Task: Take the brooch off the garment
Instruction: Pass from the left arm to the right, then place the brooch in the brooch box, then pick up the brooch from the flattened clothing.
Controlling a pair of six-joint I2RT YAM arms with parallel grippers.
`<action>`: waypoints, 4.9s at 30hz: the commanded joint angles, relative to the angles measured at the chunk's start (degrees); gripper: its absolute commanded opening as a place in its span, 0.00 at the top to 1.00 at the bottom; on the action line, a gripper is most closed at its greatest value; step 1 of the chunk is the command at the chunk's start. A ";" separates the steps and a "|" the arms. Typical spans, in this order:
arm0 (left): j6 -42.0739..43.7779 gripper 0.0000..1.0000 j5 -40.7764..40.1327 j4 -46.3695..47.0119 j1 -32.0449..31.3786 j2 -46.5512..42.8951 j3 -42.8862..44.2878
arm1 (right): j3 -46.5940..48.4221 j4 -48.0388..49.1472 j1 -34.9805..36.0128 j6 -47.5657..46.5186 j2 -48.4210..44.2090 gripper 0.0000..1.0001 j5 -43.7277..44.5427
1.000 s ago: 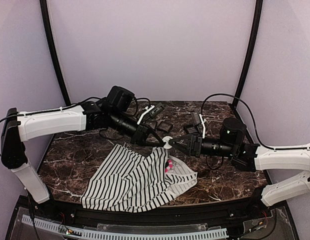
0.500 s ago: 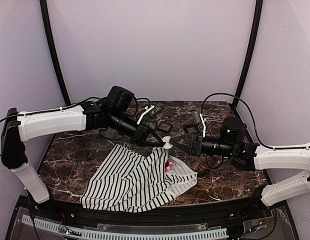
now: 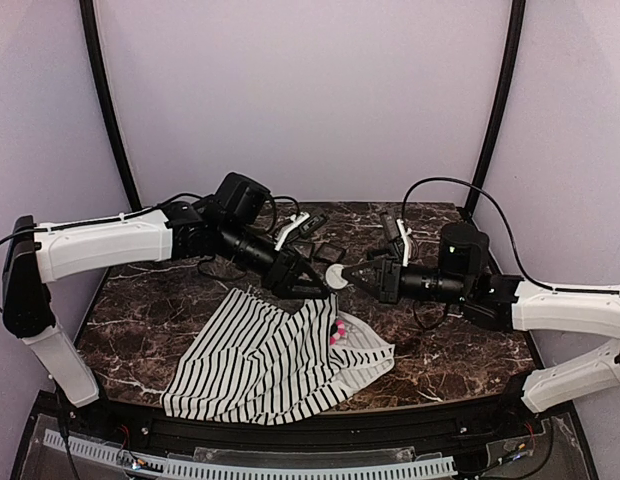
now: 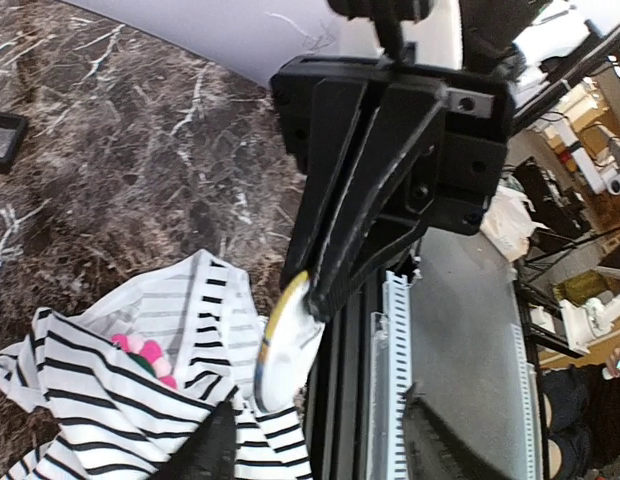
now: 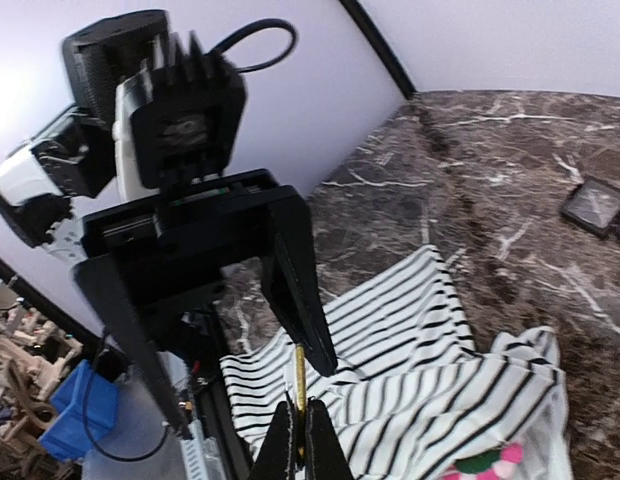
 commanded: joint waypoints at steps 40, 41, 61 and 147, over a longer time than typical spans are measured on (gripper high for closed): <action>-3.53 0.06 -22.79 -3.06 13.20 -10.37 -4.54 | 51.99 -47.15 -16.73 -32.73 52.95 1.00 55.87; -3.50 0.06 -22.78 -3.09 13.20 -10.32 -4.54 | 52.11 -46.90 -16.78 -32.84 53.21 1.00 56.16; -3.50 0.05 -22.56 -3.43 13.24 -9.67 -4.36 | 53.43 -47.19 -17.05 -34.00 56.70 0.92 57.28; -25.35 0.74 -44.76 10.13 -6.58 12.01 -6.88 | 1.19 1.39 -6.02 8.20 30.57 0.75 -8.18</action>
